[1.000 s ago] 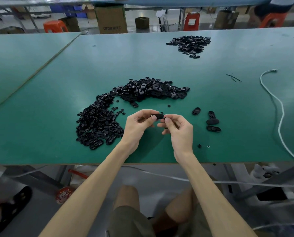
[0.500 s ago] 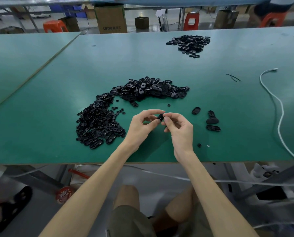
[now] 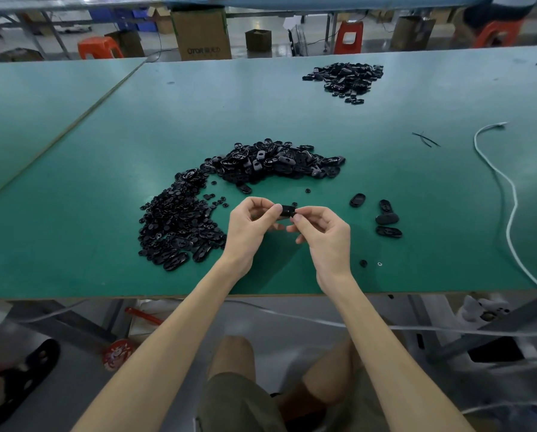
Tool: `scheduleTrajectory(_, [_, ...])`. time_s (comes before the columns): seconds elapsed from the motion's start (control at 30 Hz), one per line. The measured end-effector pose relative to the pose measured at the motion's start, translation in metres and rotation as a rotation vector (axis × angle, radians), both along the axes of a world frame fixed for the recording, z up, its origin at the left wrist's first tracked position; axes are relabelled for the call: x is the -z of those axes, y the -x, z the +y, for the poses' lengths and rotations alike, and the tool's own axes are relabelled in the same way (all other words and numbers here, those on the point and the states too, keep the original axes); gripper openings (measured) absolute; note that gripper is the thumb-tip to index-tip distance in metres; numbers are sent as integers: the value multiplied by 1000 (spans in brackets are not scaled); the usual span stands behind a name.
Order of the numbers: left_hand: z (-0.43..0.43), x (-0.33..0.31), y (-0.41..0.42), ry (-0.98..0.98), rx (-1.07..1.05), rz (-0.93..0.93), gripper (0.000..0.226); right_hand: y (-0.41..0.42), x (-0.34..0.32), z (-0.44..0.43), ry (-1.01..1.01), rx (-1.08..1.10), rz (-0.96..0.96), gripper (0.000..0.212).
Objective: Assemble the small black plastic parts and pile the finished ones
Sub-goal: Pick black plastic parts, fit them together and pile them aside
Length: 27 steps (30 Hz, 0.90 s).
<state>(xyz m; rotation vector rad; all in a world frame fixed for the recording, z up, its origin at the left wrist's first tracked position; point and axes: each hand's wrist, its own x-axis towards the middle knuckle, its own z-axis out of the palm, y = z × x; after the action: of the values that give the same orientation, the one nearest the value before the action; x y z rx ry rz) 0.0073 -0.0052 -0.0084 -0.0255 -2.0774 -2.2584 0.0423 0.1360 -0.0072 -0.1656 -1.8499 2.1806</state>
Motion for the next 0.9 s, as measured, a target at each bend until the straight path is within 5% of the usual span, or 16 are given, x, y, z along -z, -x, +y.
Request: scheduleTrajectory(0.9, [-1, 1, 0, 33, 101, 21, 13, -1, 1, 0, -86, 74, -19, 7])
